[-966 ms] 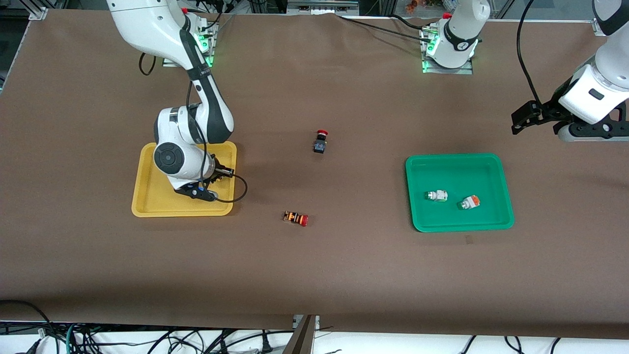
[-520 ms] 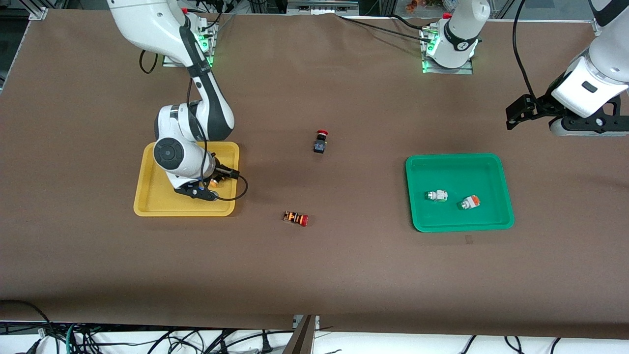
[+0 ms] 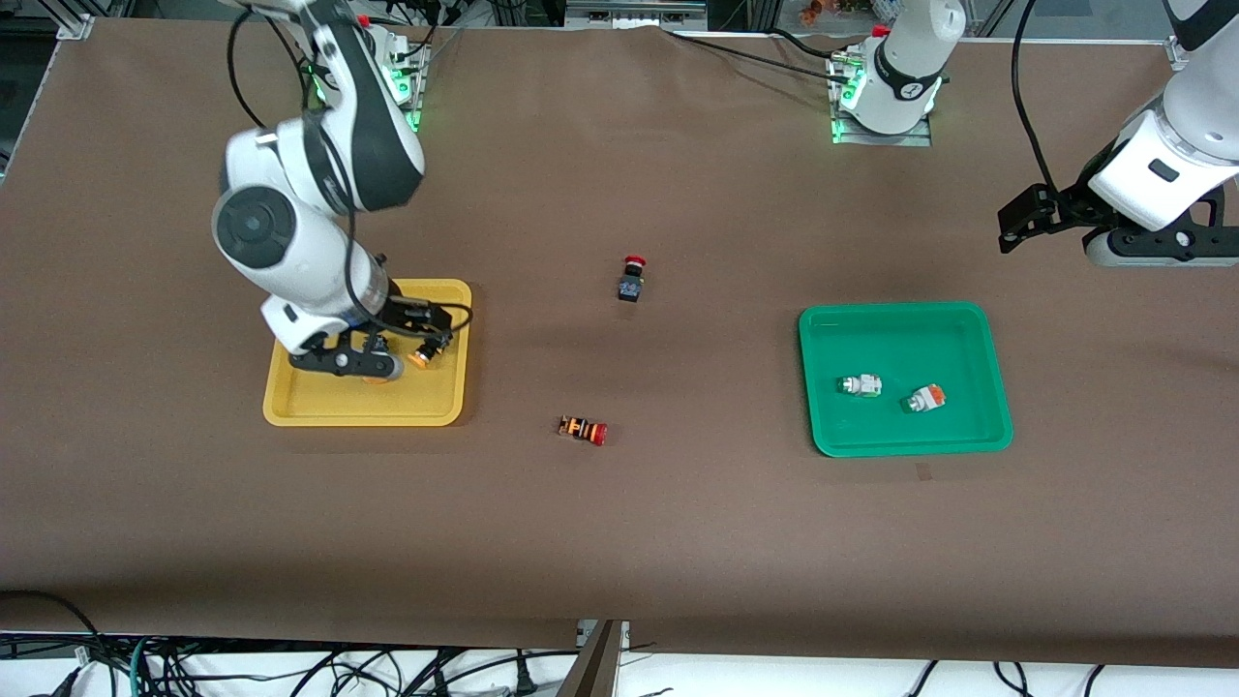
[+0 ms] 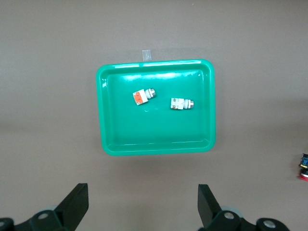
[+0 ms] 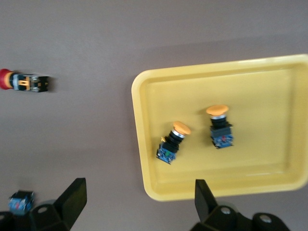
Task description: Place green and yellow buttons in trays
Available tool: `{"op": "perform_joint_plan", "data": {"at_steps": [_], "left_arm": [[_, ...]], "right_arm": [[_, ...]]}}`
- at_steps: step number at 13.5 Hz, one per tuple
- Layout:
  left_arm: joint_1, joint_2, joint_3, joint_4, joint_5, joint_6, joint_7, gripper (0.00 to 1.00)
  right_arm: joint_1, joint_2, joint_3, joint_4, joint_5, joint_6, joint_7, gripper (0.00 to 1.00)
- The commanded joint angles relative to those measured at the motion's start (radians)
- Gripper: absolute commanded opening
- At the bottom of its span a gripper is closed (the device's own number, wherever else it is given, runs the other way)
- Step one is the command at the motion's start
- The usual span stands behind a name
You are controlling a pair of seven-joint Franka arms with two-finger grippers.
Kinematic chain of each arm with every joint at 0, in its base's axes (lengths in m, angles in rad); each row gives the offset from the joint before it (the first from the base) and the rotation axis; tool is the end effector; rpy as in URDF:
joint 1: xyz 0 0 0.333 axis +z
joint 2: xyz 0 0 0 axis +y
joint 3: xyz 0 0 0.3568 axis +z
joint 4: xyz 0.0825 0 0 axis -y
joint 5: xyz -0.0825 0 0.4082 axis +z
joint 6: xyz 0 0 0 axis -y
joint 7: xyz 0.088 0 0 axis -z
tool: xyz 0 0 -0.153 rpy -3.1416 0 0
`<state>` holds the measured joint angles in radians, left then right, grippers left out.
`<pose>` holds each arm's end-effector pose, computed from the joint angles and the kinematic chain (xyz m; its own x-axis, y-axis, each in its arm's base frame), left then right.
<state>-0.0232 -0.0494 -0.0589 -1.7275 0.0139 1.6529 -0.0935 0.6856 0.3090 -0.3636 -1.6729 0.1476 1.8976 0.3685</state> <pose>0.5618 -0.0449 0.5765 0.9997 0.0104 -0.0236 0.0100 -0.9998 -0.0190 0.6218 0.2458 0.4120 0.9940 -0.0856 -0.0688 -0.0860 -0.9963 -0.0036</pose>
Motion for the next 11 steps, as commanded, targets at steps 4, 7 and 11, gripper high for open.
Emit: {"op": "perform_joint_plan", "data": {"at_steps": [4, 7, 11], "left_arm": [[0.008, -0.009, 0.005, 0.009, -0.005, -0.022, 0.001, 1.00], [0.009, -0.009, 0.008, 0.008, -0.005, -0.022, 0.003, 1.00], [0.009, -0.009, 0.008, 0.009, -0.005, -0.021, 0.008, 1.00]], "right_arm": [[-0.020, -0.197, -0.008, -0.017, -0.085, -0.190, -0.104, 0.99], [-0.221, -0.283, 0.128, -0.057, -0.091, -0.210, -0.210, 0.99], [-0.420, -0.308, 0.328, -0.027, -0.152, -0.252, -0.232, 0.99]]}}
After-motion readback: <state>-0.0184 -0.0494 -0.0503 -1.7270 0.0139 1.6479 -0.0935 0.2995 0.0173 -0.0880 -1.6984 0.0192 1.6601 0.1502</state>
